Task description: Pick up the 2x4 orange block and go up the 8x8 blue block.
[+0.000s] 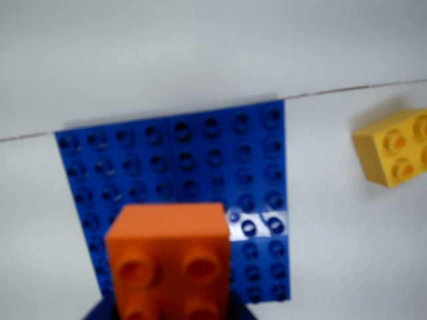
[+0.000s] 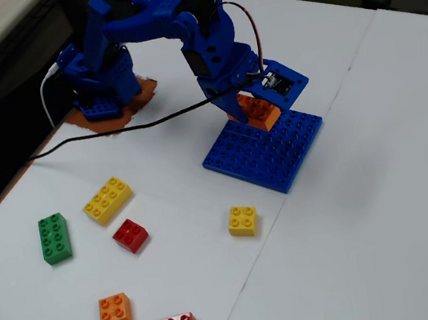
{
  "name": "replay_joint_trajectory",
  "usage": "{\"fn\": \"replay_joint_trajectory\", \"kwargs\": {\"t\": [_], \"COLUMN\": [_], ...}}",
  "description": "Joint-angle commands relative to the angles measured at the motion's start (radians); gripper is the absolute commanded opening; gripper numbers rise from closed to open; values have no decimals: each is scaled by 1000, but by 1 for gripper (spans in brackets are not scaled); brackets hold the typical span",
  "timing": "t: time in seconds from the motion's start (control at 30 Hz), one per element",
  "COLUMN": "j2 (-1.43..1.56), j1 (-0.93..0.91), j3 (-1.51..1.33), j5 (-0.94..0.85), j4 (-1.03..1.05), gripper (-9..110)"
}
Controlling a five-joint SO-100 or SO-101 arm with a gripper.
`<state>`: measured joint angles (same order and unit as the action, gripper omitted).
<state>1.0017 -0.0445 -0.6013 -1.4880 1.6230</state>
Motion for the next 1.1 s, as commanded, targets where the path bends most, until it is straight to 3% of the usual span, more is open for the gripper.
{"fn": "replay_joint_trajectory", "kwargs": {"t": [0.0,1.07], "j2": [26,14], "j1": [11,31], "j3": [72,115], "j5": [5,-110], "j4": [-6,44], "gripper": [0,0]}}
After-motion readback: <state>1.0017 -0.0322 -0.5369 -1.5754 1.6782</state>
